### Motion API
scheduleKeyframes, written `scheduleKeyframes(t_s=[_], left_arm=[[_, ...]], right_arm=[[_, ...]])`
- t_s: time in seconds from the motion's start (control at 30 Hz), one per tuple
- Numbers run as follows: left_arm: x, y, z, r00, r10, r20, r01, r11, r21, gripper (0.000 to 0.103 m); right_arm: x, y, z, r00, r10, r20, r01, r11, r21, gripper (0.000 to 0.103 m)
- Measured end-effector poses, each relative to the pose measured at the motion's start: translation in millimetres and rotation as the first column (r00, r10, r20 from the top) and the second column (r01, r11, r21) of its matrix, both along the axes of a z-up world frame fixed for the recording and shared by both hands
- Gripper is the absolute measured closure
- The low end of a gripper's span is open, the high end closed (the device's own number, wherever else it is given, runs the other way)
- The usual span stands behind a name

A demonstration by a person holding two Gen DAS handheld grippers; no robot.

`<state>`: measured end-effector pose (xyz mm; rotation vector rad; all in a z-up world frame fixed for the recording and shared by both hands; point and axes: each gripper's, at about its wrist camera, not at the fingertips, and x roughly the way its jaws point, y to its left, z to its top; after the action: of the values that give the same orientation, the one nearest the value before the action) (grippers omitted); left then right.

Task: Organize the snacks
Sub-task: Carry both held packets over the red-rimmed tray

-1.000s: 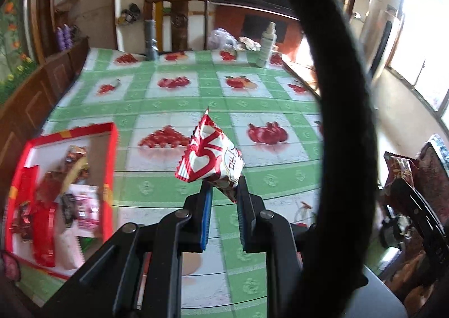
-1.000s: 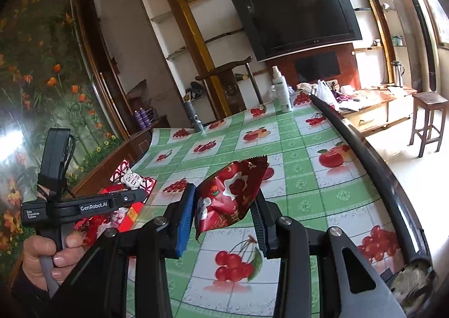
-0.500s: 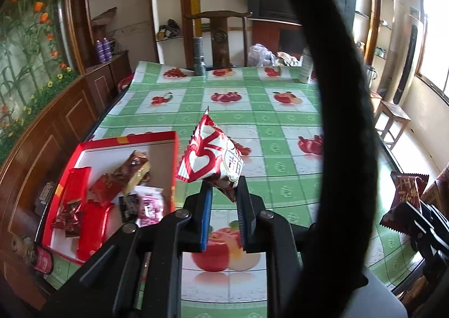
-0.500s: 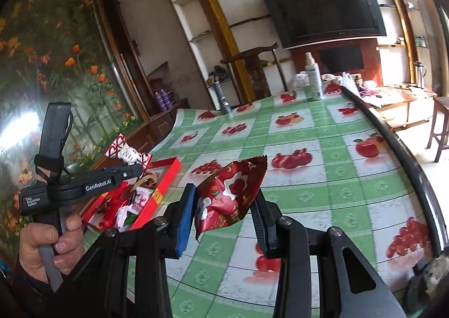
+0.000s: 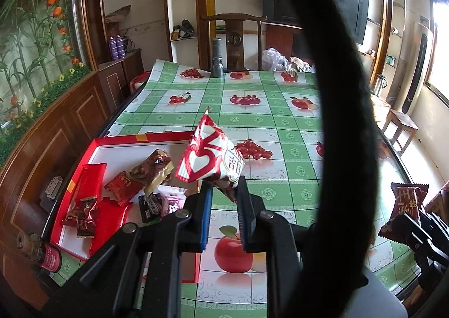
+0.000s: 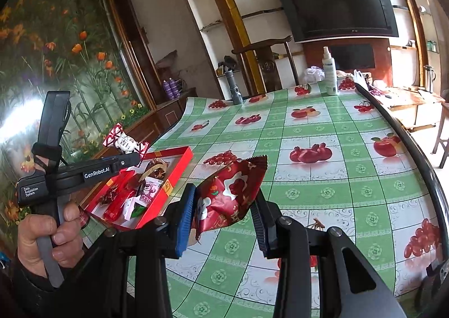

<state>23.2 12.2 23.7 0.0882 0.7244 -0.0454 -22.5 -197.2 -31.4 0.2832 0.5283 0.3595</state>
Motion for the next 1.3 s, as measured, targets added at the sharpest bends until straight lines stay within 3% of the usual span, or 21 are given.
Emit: scheduleKeyframes(t_s=[0.77, 1.3], left_arm=[[15, 46, -8, 0.992, 0.125, 0.004, -0.125, 0.991, 0.038, 0.085], [18, 101, -14, 0.971, 0.238, -0.004, -0.237, 0.97, 0.043, 0.085]], right_arm=[[30, 53, 13, 0.99, 0.137, 0.011, -0.137, 0.99, -0.021, 0.065], [70, 127, 17, 0.953, 0.303, -0.003, -0.303, 0.953, -0.015, 0.065]])
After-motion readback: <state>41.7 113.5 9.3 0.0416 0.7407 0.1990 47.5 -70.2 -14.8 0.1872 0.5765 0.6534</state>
